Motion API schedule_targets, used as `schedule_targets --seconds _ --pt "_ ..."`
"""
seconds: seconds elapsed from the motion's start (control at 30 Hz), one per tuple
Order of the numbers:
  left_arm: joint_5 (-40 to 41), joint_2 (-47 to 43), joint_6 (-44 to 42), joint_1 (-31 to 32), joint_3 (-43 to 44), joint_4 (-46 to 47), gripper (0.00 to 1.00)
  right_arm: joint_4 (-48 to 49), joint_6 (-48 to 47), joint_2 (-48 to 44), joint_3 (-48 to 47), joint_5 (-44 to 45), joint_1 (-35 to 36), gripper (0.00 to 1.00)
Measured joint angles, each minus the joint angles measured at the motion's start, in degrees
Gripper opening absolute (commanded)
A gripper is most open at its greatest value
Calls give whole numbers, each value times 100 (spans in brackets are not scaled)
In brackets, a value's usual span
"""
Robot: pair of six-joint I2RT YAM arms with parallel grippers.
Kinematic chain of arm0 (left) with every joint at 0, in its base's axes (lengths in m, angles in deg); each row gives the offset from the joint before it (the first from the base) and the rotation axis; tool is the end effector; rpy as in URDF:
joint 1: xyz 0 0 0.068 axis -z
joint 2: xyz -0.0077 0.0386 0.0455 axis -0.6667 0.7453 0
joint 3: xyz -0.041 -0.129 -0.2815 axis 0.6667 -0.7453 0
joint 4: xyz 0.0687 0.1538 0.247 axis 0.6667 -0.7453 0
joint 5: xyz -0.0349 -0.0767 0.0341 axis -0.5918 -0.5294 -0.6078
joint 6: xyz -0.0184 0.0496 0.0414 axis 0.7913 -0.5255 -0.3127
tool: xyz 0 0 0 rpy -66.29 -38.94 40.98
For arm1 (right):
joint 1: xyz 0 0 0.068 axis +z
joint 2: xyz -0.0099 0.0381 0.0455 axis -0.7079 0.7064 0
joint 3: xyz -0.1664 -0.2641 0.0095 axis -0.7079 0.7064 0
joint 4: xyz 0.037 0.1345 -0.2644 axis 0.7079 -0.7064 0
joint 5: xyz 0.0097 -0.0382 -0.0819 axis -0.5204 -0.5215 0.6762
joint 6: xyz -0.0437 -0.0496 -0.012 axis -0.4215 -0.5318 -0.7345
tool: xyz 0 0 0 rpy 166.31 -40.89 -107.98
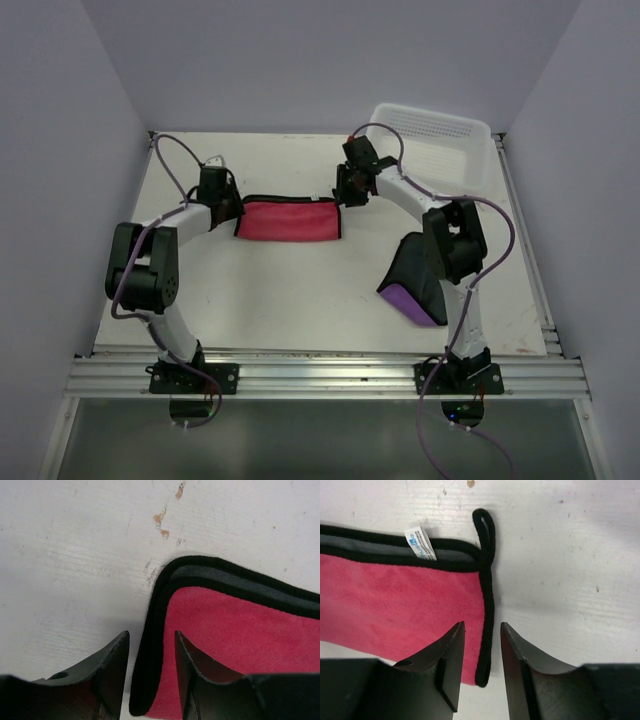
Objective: Roll the towels
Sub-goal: Fold the towel
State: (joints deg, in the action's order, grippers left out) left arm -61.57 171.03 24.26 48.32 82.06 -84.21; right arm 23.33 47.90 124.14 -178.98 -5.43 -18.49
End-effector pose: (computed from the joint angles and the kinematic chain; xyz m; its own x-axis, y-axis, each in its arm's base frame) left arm 0.4276 -0.0438 0.1693 -0.6618 -0.3624 -0.6563 -0.2663 0.9320 -0.2461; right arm 0.4995 0.2511 0.2034 -0.8559 0.0932 -0.5086 -0.0646 0.9566 0.2840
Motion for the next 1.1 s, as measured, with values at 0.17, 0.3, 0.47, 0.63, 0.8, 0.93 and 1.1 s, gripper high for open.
schedule_targets --seconds 0.17,0.3,0.47,0.63,0.8,0.93,1.1 --pt "28 -557 2 0 -304 28 40 20 2 -313 354 -26 26 27" --pt "-76 -828 11 2 -560 151 28 70 17 -516 634 -68 114 22" --pt "-295 -861 -2 87 -820 378 17 125 22 -546 848 -155 319 18" --pt "-409 -861 4 339 -1123 586 12 214 24 -546 1091 -175 507 17" --pt "-372 -807 24 439 -1290 595 7 337 26 -546 1405 -203 562 16" --pt "-291 -603 68 439 -1366 686 4 380 24 -546 1587 -205 557 17" --pt "-249 -535 118 439 -1364 855 2 417 17 -546 1591 -203 557 17"
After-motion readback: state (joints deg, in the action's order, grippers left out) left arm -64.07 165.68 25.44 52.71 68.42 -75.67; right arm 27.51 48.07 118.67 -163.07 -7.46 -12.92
